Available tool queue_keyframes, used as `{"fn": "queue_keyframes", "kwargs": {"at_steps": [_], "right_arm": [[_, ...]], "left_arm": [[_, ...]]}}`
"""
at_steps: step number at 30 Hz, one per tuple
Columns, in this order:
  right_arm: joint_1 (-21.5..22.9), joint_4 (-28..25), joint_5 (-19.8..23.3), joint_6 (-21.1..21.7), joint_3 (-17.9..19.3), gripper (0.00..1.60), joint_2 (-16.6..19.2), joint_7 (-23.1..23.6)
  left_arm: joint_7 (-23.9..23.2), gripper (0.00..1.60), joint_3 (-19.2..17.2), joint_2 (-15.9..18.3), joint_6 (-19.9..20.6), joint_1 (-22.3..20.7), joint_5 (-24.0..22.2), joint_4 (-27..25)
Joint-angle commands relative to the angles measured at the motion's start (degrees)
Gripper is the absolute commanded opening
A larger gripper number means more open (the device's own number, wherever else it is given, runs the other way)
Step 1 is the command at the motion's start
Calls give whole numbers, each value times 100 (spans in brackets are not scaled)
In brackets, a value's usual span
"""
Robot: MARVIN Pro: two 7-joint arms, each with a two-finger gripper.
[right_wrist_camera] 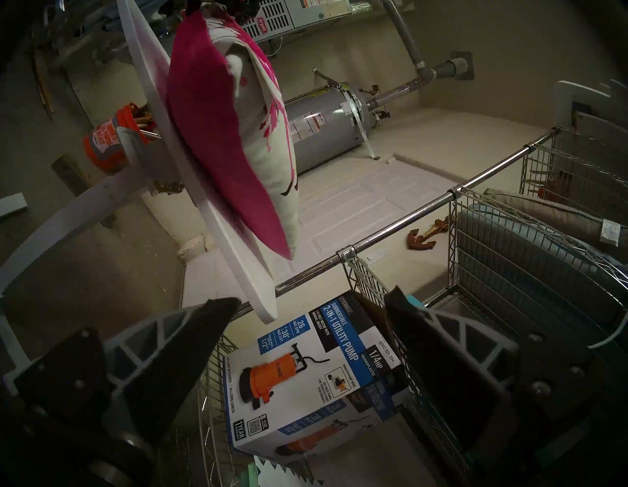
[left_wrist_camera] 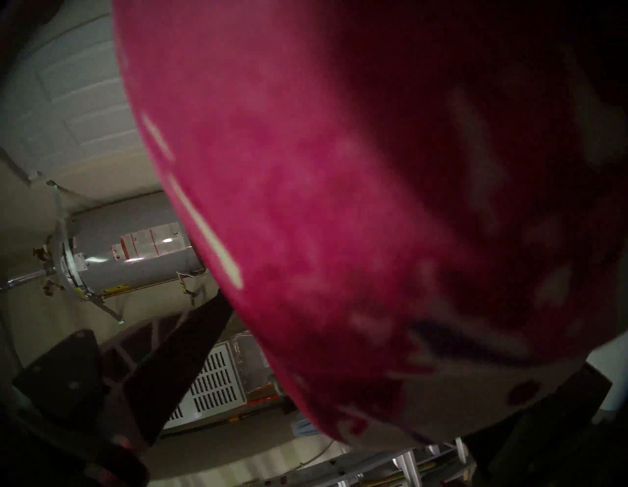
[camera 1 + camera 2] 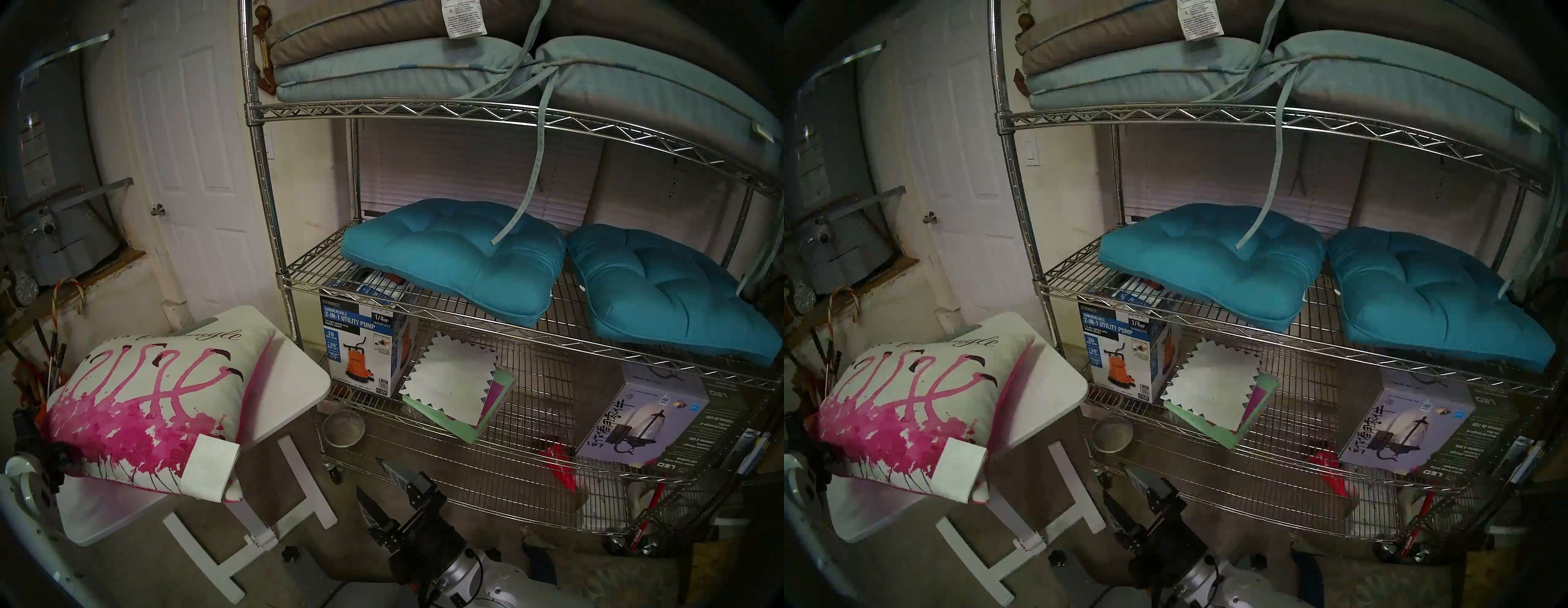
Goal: Take cushion off the shelf
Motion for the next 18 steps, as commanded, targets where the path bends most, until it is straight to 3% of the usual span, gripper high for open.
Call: {"fn": "queue_keyframes", "kwargs": {"at_steps": [1, 11, 18], "right_arm": [[58, -63, 32, -21, -51, 160, -8, -100], [65, -59, 76, 5, -81, 160, 21, -184], [66, -78, 81, 5, -104, 160, 55, -242]], "left_arm": [[-326, 160, 115, -295, 252, 42, -33, -511], [-626, 160, 487, -511, 787, 525, -195, -837], [-735, 160, 634, -585, 978, 629, -384, -920]]}}
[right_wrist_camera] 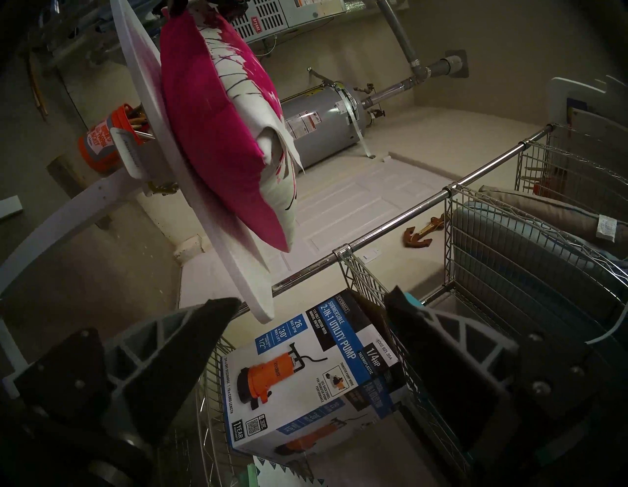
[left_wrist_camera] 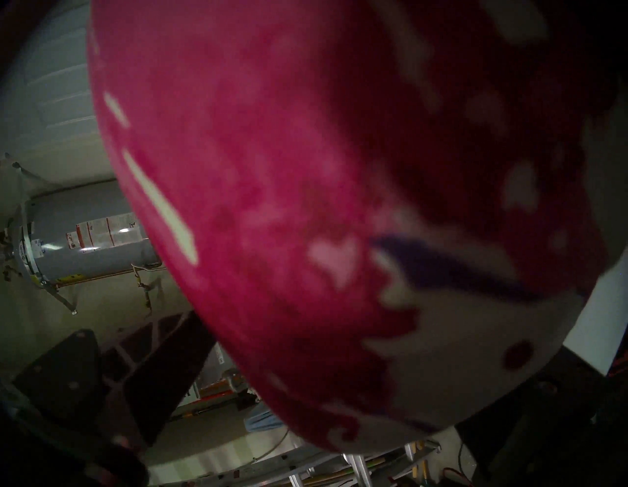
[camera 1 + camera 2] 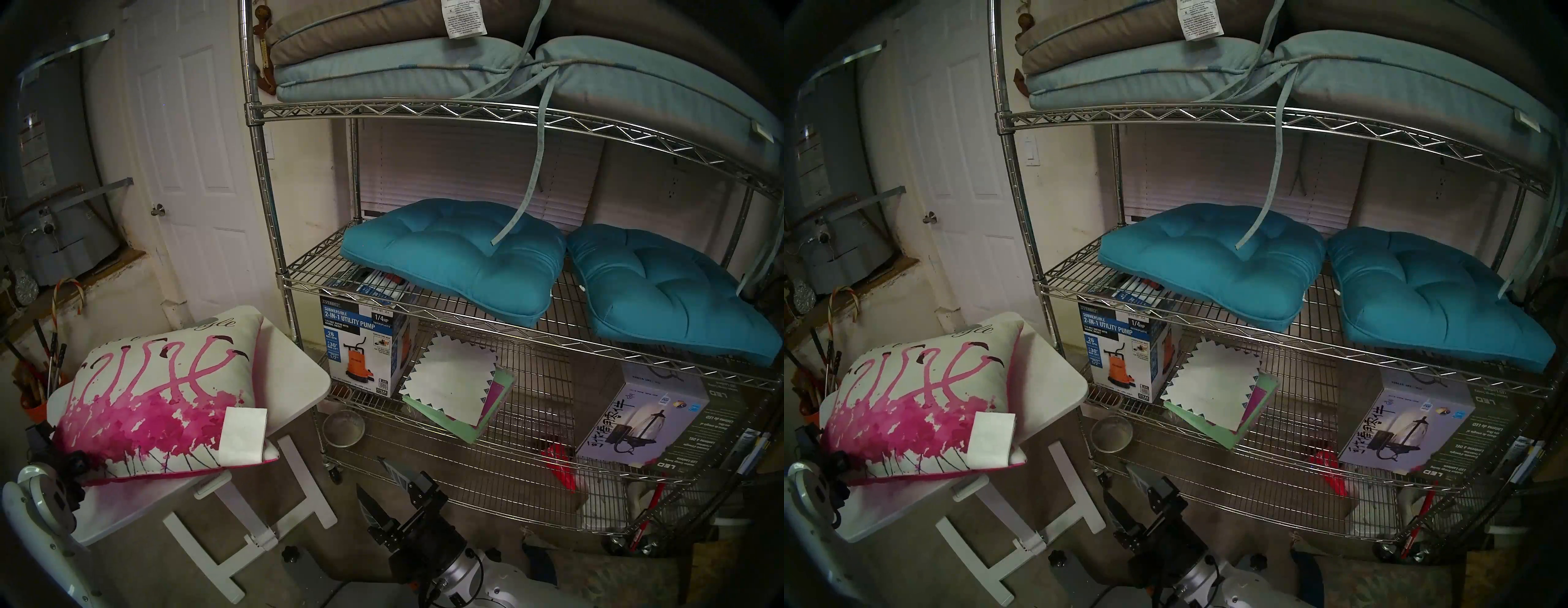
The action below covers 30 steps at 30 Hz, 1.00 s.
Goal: Take cushion off the shelf
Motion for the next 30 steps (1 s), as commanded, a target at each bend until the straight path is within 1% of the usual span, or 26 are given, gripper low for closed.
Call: {"fn": "queue_keyframes", "kwargs": {"at_steps": [1, 4, 9, 10, 11, 17, 23, 24, 25, 26, 28, 30], "right_arm": [[17, -116, -8, -11, -29, 160, 27, -119], [13, -120, -10, -6, -27, 160, 30, -144], [2, -126, -4, -6, -22, 160, 45, -178], [2, -126, -4, -6, -22, 160, 45, -178], [-9, -122, 0, -3, -21, 160, 51, -195], [-31, -139, 8, 4, -10, 160, 75, -247], [-47, -161, 13, 18, 1, 160, 83, -288], [-55, -152, 18, 37, 7, 160, 77, -309], [-56, -152, 21, 38, 10, 160, 80, -315], [-63, -155, 25, 46, 14, 160, 79, -323], [-72, -159, 33, 52, 19, 160, 82, -334], [-82, -156, 44, 59, 26, 160, 81, -347]], "left_arm": [[-14, 160, 178, -66, 184, 216, -194, -268], [-64, 160, 287, -85, 244, 254, -310, -344], [-139, 160, 519, -127, 318, 343, -370, -527], [-139, 160, 519, -127, 318, 343, -370, -527], [-159, 160, 633, -137, 354, 396, -411, -588], [-171, 160, 941, -161, 440, 458, -374, -671], [-328, 160, 1112, -160, 610, 479, -550, -821], [-353, 160, 1191, -173, 763, 529, -581, -909], [-375, 160, 1219, -186, 824, 542, -610, -955], [-419, 160, 1249, -180, 1000, 550, -687, -990], [-449, 160, 1329, -195, 1094, 594, -669, -1088], [-506, 160, 1416, -193, 1269, 604, -753, -1166]]}}
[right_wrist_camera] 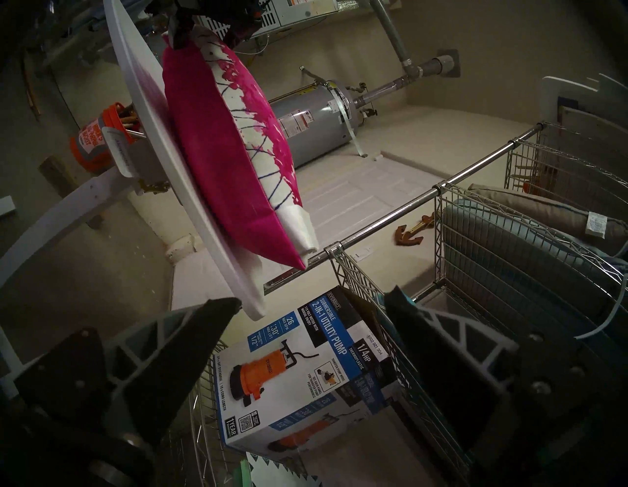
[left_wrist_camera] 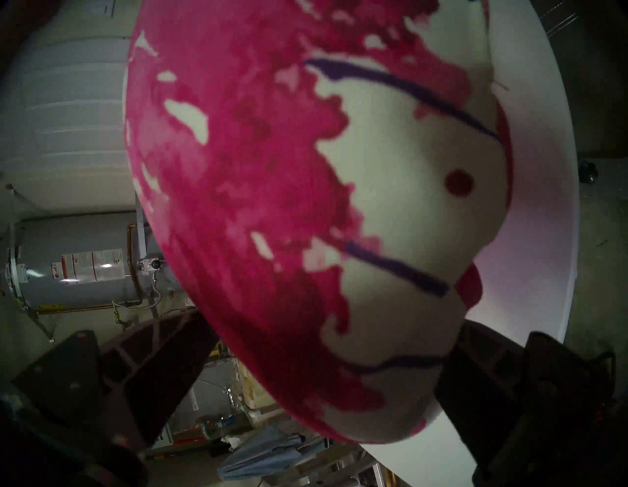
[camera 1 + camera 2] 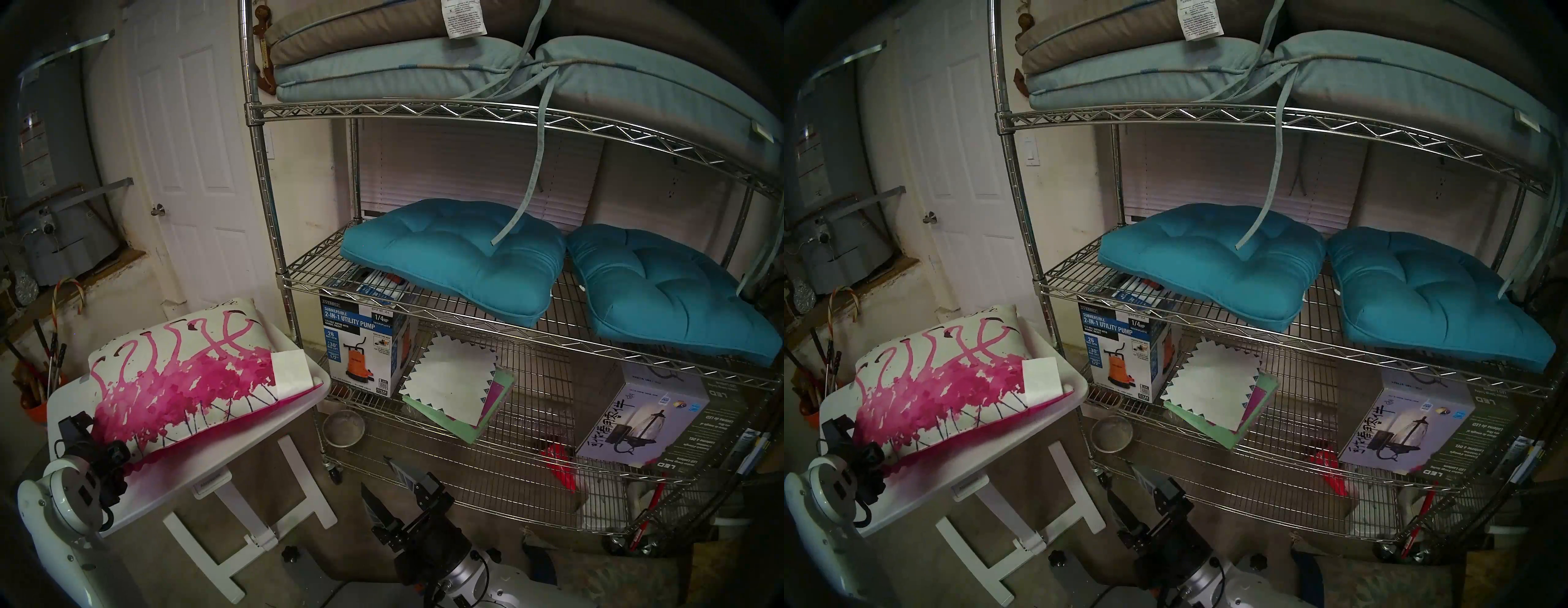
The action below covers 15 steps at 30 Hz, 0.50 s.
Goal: Take cushion off the shelf
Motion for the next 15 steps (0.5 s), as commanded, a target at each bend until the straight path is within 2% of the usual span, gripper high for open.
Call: {"fn": "queue_keyframes", "kwargs": {"at_steps": [1, 9, 15], "right_arm": [[-29, -131, 12, 19, 36, 160, -10, -112], [-26, -86, 43, 27, 62, 160, -54, -147], [-14, -64, 61, 52, 83, 160, -90, -164]], "left_arm": [[-86, 160, 298, 10, 453, 97, -129, -456], [-149, 160, 805, 111, 819, -20, 15, -472], [-189, 160, 984, 174, 974, -134, 84, -456]]}}
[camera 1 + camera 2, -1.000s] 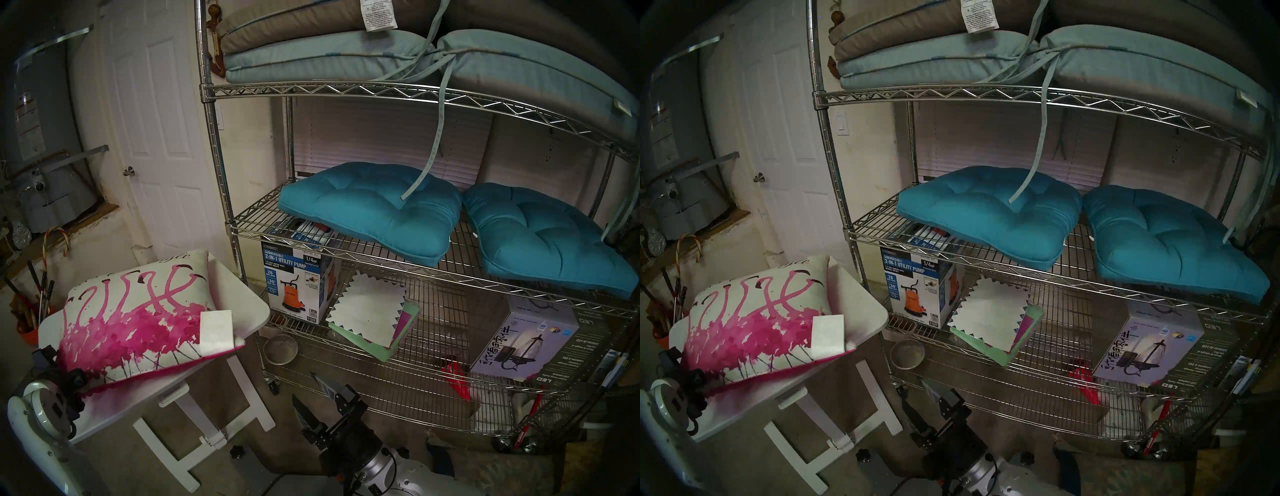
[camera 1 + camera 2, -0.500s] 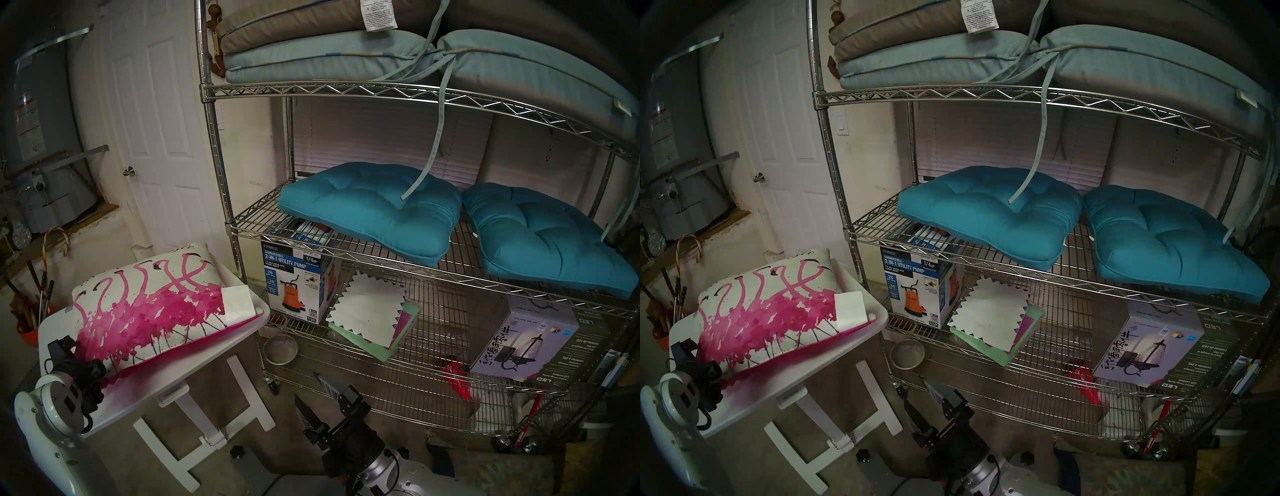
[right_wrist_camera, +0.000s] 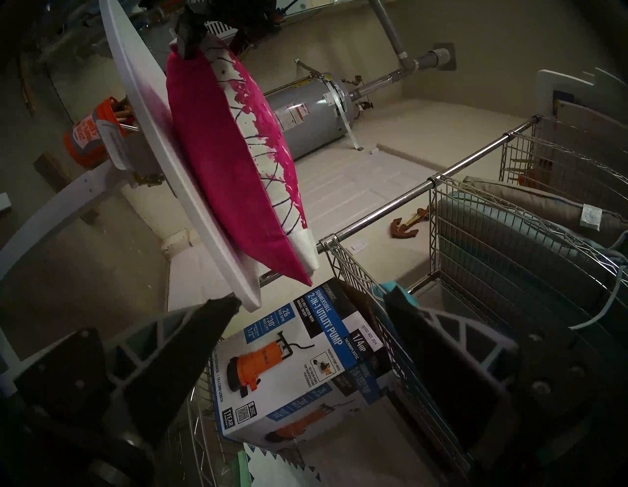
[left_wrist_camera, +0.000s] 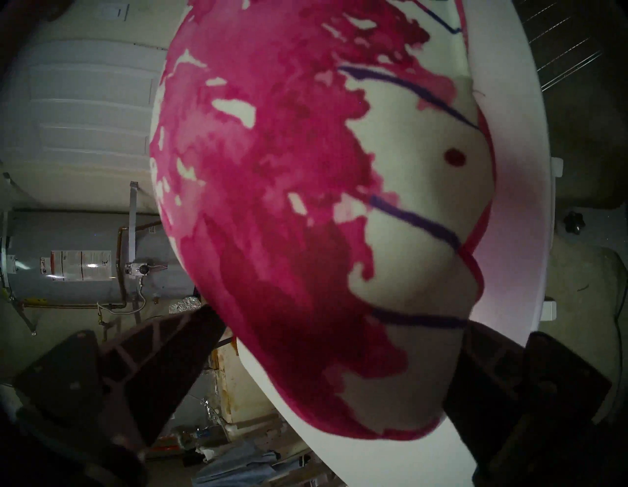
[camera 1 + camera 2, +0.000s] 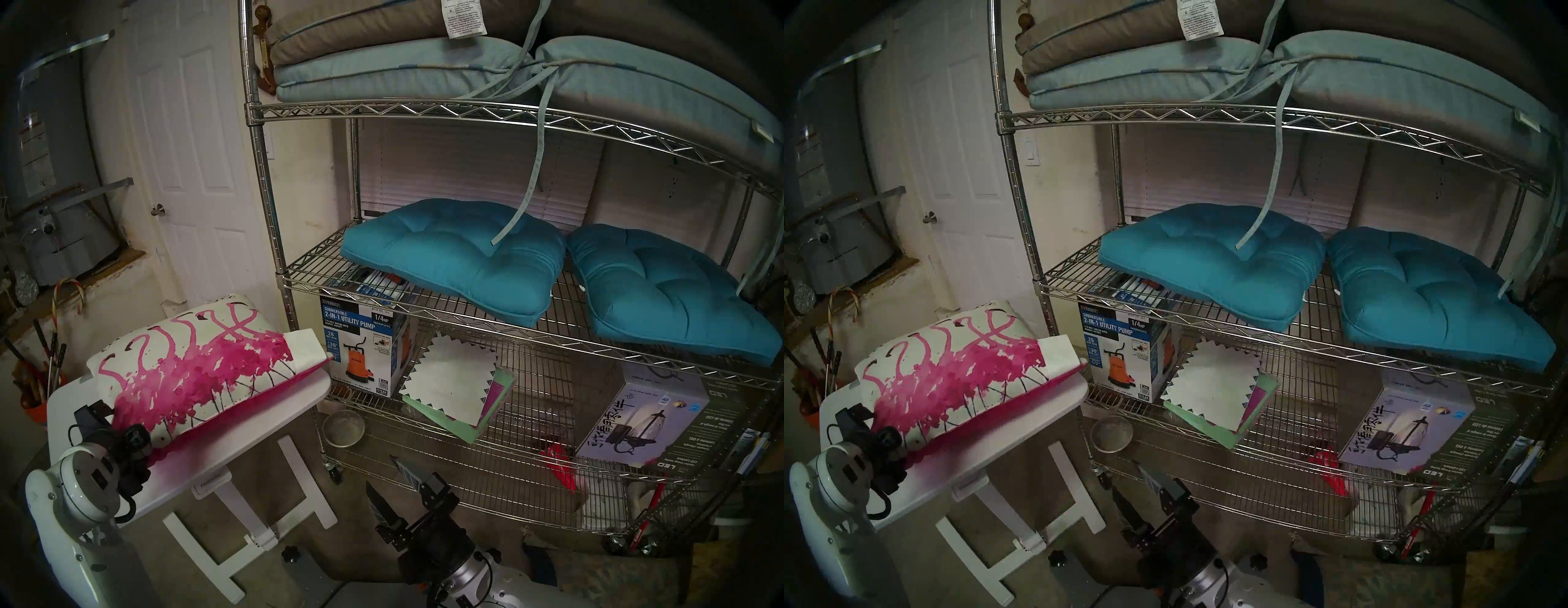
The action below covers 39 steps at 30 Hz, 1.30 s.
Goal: Take cushion off the shelf
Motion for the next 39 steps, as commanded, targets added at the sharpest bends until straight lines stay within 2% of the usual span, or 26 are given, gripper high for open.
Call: {"fn": "queue_keyframes", "kwargs": {"at_steps": [1, 9, 11, 14, 19, 39], "right_arm": [[47, -81, 8, 13, 16, 160, -88, -76], [129, 20, 29, 30, 12, 160, -191, -77], [142, 17, 34, 39, 5, 160, -197, -76], [176, 41, 47, 42, -16, 160, -204, -71], [188, 74, 56, 115, -51, 160, -219, -49], [283, 68, 235, 186, -207, 160, -124, -34]], "left_arm": [[20, 160, 240, 143, 251, -198, 67, -117], [19, 160, 461, 208, 498, -315, 96, -2], [12, 160, 545, 232, 571, -351, 13, 27], [18, 160, 749, 259, 625, -392, 130, 52], [86, 160, 1152, 379, 390, -461, 365, 94], [90, 160, 1222, 344, 384, -497, 561, 111]]}}
